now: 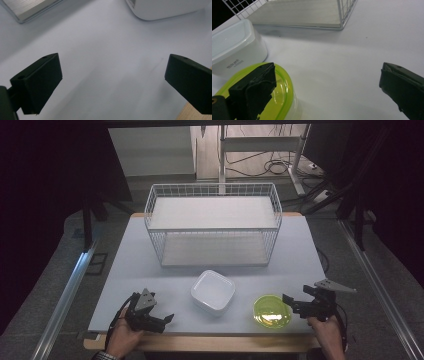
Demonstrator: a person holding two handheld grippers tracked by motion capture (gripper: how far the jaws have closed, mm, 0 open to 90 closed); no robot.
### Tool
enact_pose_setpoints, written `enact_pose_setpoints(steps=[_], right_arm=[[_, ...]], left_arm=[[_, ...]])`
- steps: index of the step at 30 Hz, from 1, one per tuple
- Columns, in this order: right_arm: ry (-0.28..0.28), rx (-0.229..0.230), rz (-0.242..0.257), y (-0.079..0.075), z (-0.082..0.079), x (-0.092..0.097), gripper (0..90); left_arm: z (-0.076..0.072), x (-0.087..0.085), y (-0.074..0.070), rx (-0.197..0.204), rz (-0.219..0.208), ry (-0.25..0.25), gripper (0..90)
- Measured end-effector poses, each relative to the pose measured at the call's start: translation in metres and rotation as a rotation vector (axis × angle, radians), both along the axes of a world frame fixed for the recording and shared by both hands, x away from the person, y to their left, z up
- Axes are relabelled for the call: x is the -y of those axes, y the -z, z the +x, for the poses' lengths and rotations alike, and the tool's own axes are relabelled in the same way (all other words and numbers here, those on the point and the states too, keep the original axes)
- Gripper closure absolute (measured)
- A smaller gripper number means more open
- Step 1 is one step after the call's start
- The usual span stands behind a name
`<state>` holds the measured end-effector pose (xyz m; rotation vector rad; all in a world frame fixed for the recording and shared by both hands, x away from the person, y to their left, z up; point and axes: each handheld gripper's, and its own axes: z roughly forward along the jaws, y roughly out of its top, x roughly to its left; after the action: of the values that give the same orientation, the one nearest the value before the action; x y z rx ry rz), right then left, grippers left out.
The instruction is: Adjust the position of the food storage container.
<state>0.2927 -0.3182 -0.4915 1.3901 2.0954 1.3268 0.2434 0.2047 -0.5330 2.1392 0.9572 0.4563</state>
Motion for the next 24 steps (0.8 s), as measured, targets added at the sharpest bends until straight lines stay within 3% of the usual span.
enact_pose_setpoints(steps=[6, 17, 21, 24], right_arm=[[-0.015, 0.001, -0.034, 0.002, 0.001, -0.005, 0.6], [-0.045, -0.017, -0.022, -0.003, -0.002, -0.009, 0.3], [-0.068, -0.014, -0.041, -0.010, -0.006, -0.014, 10.1], [-0.106, 0.001, -0.066, -0.016, -0.011, -0.020, 23.5]], left_arm=[[0.000, 0.002, 0.000, -0.007, -0.011, 0.012, 1.5], [0.000, 0.005, 0.001, -0.008, 0.004, 0.027, 2.0], [0.000, 0.005, 0.001, -0.005, 0.003, 0.028, 2.0], [0.000, 0.005, 0.001, -0.005, 0.002, 0.031, 2.0]])
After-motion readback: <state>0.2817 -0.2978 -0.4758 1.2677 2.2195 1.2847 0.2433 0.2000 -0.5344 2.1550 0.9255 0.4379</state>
